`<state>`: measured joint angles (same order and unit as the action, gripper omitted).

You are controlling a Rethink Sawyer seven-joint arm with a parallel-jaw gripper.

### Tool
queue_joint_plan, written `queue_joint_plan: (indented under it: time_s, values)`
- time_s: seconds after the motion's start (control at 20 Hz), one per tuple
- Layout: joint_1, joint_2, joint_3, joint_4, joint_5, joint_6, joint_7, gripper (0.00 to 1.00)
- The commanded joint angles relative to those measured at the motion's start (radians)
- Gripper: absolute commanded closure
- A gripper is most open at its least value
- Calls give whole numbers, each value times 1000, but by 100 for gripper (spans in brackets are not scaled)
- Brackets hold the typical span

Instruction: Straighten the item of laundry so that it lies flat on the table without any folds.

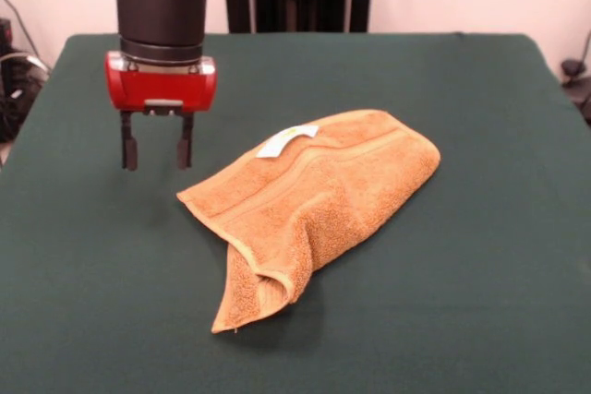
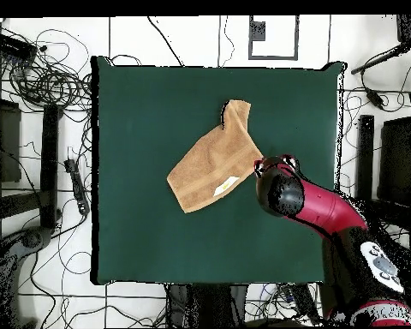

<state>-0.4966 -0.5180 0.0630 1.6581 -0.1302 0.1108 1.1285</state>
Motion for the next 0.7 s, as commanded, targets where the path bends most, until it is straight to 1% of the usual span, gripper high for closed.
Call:
queue_joint_plan:
  time_s: [0.05,0.45,0.7]
  values:
    - [60,57,54,121,-9,-71,245,0]
    - [23,77,84,118,-11,-86,222,0]
    - [22,87,86,115,-14,-95,219,0]
